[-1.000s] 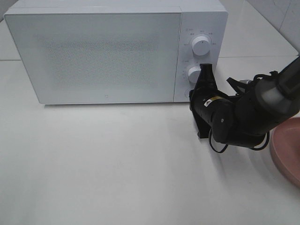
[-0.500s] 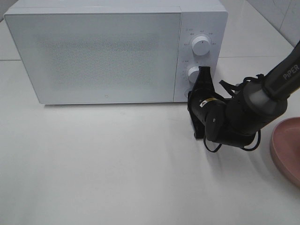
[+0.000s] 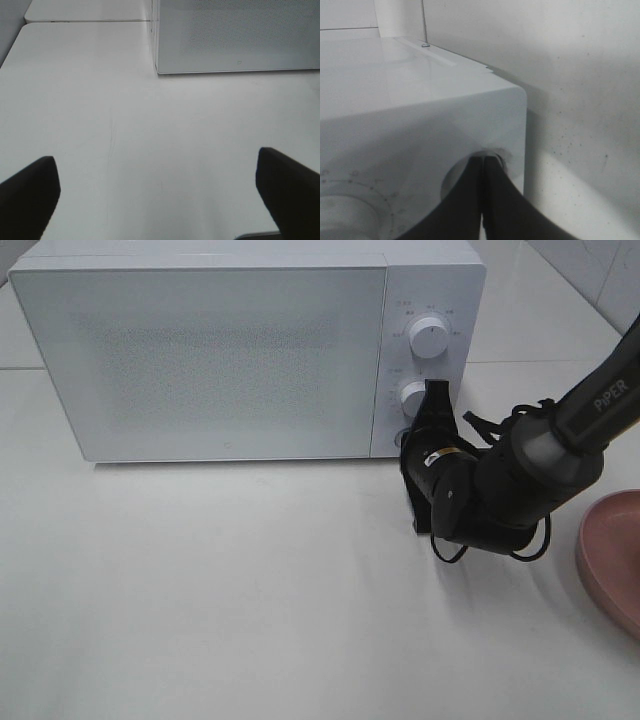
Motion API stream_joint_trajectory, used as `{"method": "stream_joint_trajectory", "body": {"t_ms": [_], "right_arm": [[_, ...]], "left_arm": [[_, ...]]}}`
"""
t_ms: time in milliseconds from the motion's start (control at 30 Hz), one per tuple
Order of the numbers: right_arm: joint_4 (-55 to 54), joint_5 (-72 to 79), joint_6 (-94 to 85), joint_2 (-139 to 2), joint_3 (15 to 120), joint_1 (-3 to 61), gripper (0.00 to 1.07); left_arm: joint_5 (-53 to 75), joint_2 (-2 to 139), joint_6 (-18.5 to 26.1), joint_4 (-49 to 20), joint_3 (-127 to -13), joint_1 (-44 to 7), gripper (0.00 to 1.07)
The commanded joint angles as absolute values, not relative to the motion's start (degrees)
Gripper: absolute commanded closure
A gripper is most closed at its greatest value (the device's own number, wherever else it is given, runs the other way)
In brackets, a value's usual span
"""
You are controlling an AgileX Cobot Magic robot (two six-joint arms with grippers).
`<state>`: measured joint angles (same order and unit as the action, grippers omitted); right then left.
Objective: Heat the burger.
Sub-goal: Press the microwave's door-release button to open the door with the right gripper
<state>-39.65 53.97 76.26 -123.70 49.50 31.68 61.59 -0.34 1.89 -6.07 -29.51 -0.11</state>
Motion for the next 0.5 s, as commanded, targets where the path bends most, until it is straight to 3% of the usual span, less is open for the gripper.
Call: {"method": "stream_joint_trajectory", "body": {"t_ms": [33,500], "right_arm": [[-39.5,59.0,75.3,-123.4,51.7,31.3,1.07],[-37.2,63.1,74.8,-126.6,56.3,30.0,1.07]], "left_arm": [[61.0,-1.3,1.8,-6.5,-29.5,-0.3,0.06],[61.0,-1.3,1.8,-6.5,-29.5,-0.3,0.06]]}}
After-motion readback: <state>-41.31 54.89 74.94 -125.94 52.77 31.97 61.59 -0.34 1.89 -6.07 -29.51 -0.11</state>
